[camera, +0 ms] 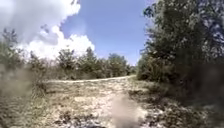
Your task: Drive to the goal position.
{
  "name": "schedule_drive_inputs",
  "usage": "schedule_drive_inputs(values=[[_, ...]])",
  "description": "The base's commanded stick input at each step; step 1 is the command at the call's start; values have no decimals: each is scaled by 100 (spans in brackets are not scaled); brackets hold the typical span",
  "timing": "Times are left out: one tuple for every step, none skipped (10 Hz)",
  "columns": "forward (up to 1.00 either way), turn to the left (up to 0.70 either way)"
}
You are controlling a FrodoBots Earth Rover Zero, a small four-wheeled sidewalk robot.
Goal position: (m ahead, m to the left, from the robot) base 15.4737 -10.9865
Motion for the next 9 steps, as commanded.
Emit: schedule_drive_inputs(values=[[50,0],[50,0],[50,0],[50,0],[50,0],[50,0],[50,0],[50,0],[50,0]])
